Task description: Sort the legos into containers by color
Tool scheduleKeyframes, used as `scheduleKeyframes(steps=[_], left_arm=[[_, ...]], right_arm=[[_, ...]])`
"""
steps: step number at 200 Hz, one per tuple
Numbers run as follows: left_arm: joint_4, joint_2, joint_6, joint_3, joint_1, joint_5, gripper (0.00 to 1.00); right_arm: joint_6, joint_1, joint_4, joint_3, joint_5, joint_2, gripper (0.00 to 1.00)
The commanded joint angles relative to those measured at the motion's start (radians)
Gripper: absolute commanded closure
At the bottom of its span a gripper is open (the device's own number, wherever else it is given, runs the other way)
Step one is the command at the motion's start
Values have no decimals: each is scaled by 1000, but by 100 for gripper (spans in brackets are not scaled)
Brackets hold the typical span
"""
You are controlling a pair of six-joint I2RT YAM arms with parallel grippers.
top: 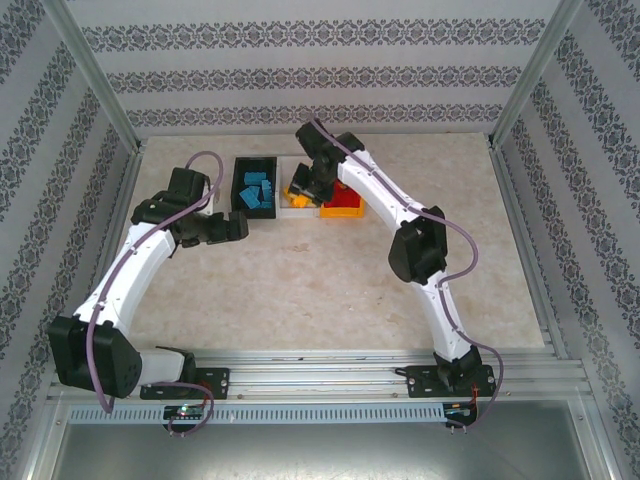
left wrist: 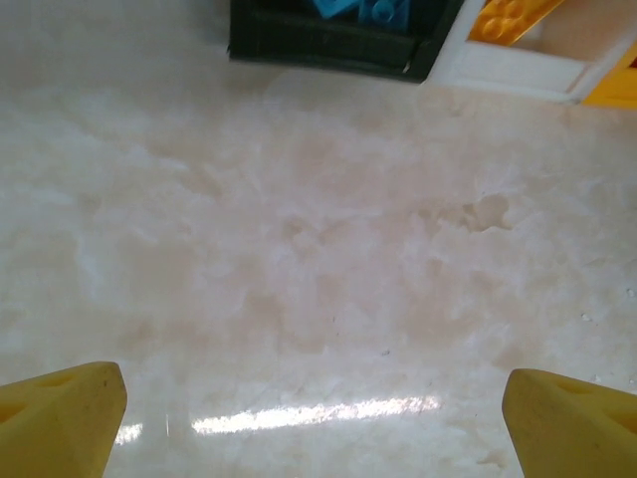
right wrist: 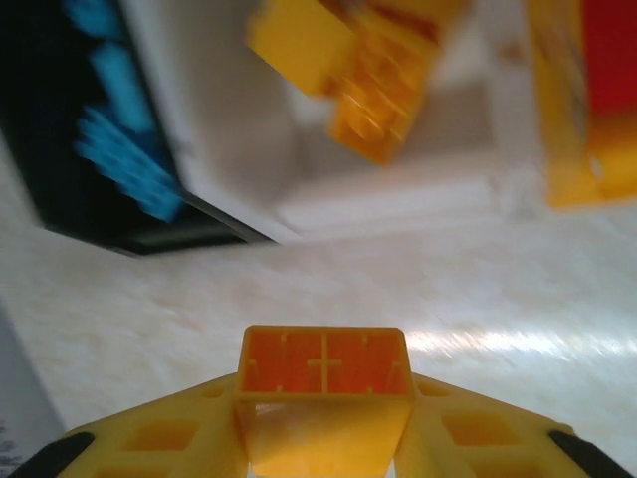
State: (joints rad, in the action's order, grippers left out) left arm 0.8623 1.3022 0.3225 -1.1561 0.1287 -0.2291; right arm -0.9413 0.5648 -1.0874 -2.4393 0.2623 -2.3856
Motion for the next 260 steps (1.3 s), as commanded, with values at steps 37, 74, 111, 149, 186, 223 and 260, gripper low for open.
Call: scheduleKeyframes(steps=[37, 74, 111, 149, 186, 223, 260], left_arm=[[28, 0, 72, 59, -42, -40, 1], [-30, 18, 79, 65, -56, -23, 0], [-137, 40, 86, 95, -76, 45, 0], [-384, 21, 42, 241, -93, 151, 0], [-568, 61, -36, 326, -97, 250, 0], [-727, 74, -158, 391, -104, 321, 0], [-940, 23, -266, 534, -119, 353, 0]], right_arm=[[95, -91, 62, -220, 2, -117, 36], [281, -130, 335, 347, -96, 261, 31], [575, -196, 1118, 1237, -164, 778, 31], [843, -297, 1377, 1651, -195, 979, 37], [890, -393, 1405, 1686, -202, 935, 38], [959, -484, 1351, 1638, -169, 888, 37], [957, -520, 1266, 1620, -199, 891, 38]])
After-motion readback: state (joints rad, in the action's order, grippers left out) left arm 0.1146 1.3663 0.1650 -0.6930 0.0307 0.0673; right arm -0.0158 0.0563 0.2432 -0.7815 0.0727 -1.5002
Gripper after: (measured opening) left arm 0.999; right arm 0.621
